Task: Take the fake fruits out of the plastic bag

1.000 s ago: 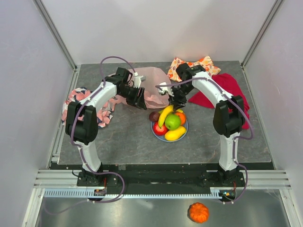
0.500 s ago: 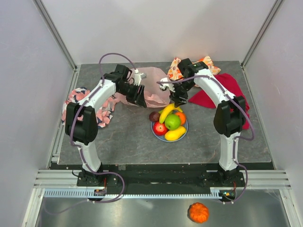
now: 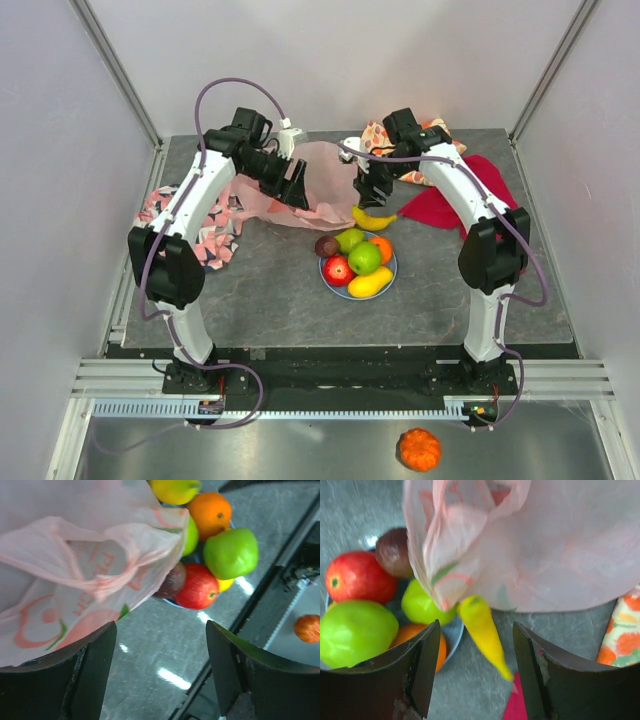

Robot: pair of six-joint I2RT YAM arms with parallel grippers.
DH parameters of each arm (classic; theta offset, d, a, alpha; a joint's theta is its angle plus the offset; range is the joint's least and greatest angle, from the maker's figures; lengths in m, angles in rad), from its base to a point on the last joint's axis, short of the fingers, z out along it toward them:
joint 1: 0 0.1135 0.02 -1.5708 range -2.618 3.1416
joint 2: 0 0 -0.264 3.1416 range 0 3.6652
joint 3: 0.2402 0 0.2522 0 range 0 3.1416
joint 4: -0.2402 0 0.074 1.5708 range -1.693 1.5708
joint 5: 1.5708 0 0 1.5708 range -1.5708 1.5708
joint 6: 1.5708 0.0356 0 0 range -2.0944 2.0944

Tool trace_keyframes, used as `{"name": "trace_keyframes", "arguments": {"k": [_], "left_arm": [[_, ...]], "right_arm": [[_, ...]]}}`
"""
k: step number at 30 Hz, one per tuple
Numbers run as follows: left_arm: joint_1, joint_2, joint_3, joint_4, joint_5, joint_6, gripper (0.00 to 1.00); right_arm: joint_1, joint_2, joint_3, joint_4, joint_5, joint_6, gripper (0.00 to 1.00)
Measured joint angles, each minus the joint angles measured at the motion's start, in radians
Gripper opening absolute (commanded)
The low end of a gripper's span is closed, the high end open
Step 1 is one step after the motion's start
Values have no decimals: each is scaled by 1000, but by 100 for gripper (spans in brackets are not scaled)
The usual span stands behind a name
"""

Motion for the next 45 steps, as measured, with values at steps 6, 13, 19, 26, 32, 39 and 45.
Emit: {"name": "trace_keyframes", "arguments": {"k": [6,13,19,26,32,39,45], "left_arm": [[33,-16,34,12,-109,-1,81],[57,-23,34,13,-159,-2,81],[61,-23,34,13,-162,-5,81],[64,-29,24,20,-162,-5,81],[66,-41,-5,26,-163,-6,81],[70,-45,-17,28,-163,-8,81],[70,-45,-23,28,-163,-9,81]], "right_arm": [[60,5,0,97,-21,93,68],[29,7,-93,179,48,146,60],[-47,35,-117,158,127,61,66],[-63,58,-188,90,185,-146,69],[-53,135,-179,76,217,-240,63],[-53,214,-103,48,259,-271,21],[-56,211,16,30,264,-129,0]]}}
